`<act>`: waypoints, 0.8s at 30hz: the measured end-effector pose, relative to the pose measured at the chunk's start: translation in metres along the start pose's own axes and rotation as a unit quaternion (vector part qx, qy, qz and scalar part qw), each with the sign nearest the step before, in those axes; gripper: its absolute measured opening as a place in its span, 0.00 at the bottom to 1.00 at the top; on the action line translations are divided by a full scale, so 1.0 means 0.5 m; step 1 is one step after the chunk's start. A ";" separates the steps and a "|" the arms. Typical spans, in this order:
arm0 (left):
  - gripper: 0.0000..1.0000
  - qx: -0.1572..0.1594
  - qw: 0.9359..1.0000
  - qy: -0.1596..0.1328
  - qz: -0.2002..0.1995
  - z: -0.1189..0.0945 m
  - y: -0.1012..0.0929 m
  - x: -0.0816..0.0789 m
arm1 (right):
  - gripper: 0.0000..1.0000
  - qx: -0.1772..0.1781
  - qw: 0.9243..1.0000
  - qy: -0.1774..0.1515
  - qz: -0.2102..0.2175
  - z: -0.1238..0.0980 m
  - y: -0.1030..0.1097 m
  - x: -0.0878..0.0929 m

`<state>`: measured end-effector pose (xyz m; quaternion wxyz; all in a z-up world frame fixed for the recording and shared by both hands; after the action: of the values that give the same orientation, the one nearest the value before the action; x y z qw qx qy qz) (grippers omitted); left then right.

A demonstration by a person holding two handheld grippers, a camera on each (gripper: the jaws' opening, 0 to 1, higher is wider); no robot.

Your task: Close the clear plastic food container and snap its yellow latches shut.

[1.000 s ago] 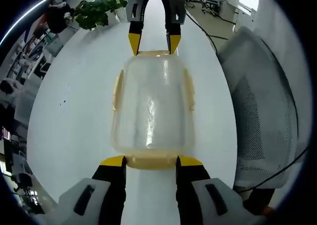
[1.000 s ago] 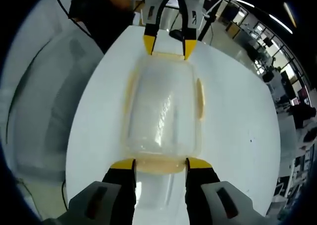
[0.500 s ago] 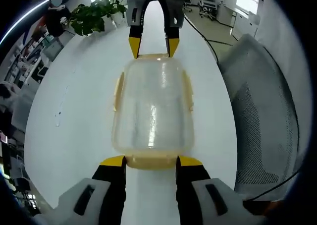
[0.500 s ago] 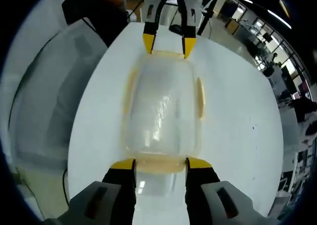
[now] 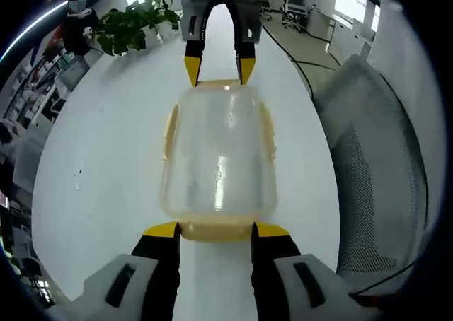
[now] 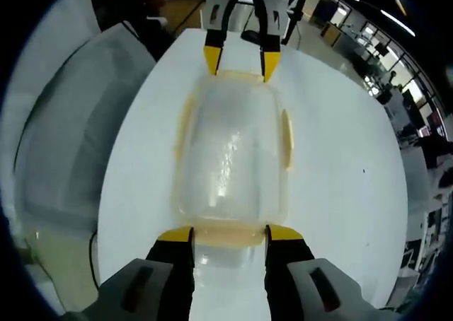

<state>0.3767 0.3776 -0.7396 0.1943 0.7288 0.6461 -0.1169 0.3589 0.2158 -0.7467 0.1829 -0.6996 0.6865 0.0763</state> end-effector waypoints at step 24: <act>0.38 0.007 1.000 -0.024 -0.007 0.039 0.005 -0.069 | 0.36 -0.004 1.000 0.016 0.005 -0.025 0.001 0.078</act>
<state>0.3759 0.3379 -0.7420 0.2040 0.7225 0.6455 -0.1402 0.3585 0.1751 -0.7491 0.1685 -0.6981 0.6925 0.0688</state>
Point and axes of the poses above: the point that each gripper's makers call its tool centre point, and the gripper's own axes: z roughly forward along the fingers, y roughly to its left, x roughly out of its underside, the point moved 1 cm from there along -z, roughly backward along the fingers, and after that the axes turned 1 degree about z, right-handed, at the moved point
